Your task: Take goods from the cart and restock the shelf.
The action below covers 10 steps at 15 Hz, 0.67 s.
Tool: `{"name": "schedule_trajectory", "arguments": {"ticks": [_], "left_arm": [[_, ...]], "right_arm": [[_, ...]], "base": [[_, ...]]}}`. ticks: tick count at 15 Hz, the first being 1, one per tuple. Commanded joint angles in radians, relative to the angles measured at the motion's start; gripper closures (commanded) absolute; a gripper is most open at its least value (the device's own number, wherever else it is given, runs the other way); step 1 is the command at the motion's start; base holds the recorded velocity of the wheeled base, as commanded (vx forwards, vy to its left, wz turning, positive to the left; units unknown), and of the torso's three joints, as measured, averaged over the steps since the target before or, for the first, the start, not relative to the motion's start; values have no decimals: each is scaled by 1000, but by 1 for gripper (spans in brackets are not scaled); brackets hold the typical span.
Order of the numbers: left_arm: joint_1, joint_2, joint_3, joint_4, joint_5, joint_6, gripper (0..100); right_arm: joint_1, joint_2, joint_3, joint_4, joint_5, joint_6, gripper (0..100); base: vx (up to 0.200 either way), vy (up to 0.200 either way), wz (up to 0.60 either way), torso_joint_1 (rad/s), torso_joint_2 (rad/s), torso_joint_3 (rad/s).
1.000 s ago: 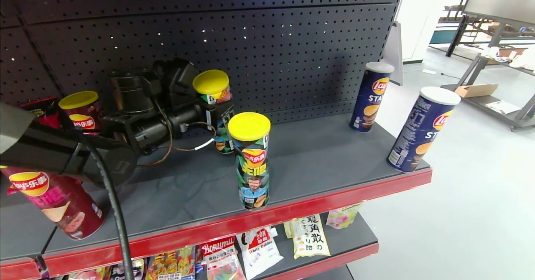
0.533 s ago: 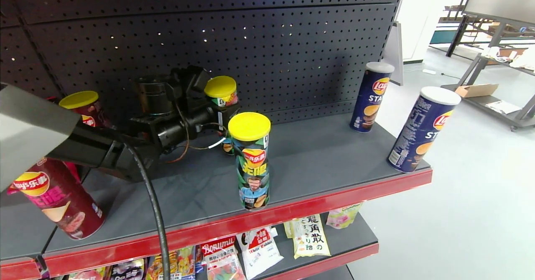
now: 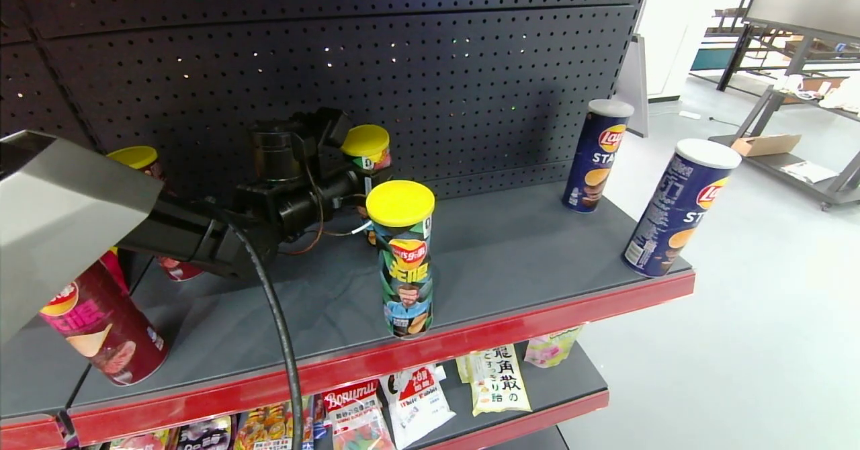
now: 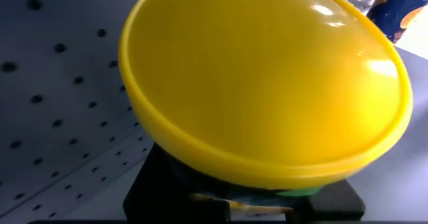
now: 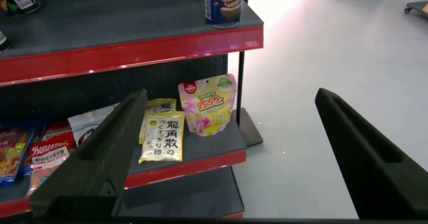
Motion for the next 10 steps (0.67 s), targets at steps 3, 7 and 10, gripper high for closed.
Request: {"name": "schedule_trajectory", "arguments": {"ticks": [3,7,10], "left_arm": [[-14,17,-60,46,12,-4,100],[-14,17,-108,118,18,-4,100],[-14,17,-114,150,21,-2,100]], "right_arm": [[1,0,0,0,0,0,0],[1,0,0,0,0,0,0],[1,0,0,0,0,0,0]], "base": [[0,0,0,0,0,0],[0,0,0,0,0,0],[0,0,0,0,0,0]]}}
